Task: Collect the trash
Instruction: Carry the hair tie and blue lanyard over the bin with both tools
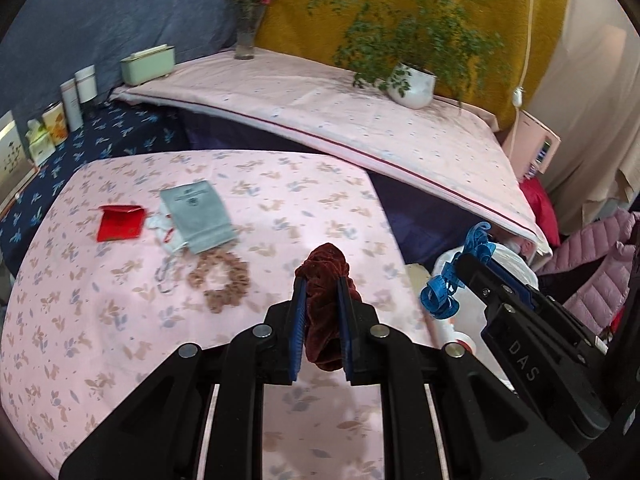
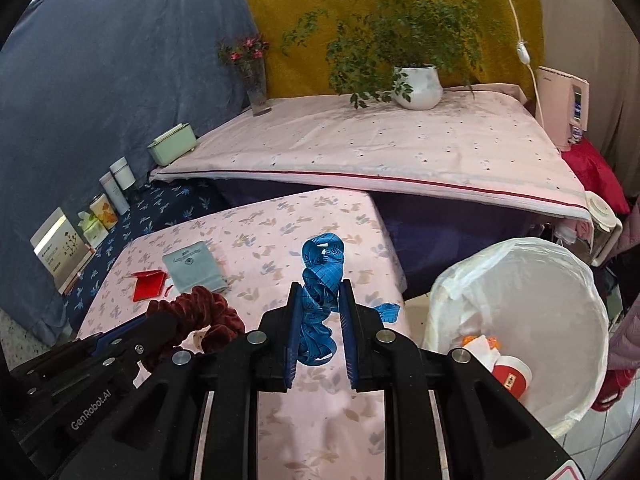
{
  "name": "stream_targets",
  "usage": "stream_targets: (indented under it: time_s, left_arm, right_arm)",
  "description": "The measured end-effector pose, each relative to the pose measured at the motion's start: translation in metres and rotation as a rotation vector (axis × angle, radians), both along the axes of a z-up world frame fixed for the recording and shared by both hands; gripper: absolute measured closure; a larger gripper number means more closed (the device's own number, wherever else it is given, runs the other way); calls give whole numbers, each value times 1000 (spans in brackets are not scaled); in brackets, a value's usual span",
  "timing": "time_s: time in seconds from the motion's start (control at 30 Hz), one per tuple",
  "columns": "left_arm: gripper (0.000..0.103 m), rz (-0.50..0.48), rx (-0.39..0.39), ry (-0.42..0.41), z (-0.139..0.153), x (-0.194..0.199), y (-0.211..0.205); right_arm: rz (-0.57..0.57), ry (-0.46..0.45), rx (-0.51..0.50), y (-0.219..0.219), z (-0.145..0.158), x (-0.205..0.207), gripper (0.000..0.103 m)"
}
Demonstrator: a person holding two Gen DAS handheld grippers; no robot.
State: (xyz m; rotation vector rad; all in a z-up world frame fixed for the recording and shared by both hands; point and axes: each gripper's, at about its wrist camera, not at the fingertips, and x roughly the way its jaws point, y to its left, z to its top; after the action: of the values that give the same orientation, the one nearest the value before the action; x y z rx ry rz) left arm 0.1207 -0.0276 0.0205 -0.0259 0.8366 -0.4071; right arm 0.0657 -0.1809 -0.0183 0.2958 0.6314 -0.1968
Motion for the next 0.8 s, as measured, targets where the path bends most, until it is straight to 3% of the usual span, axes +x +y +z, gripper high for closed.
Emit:
stream_targets:
  time_s: [0.5, 0.8]
  left_arm:
    - [89, -191, 15, 25, 0, -25, -114]
    - [88, -265, 26, 45, -6, -34, -162]
  right_arm:
    - [-181, -2, 11, -100, -9, -57, 86]
    - [-249, 20, 26, -136, -23, -76, 86]
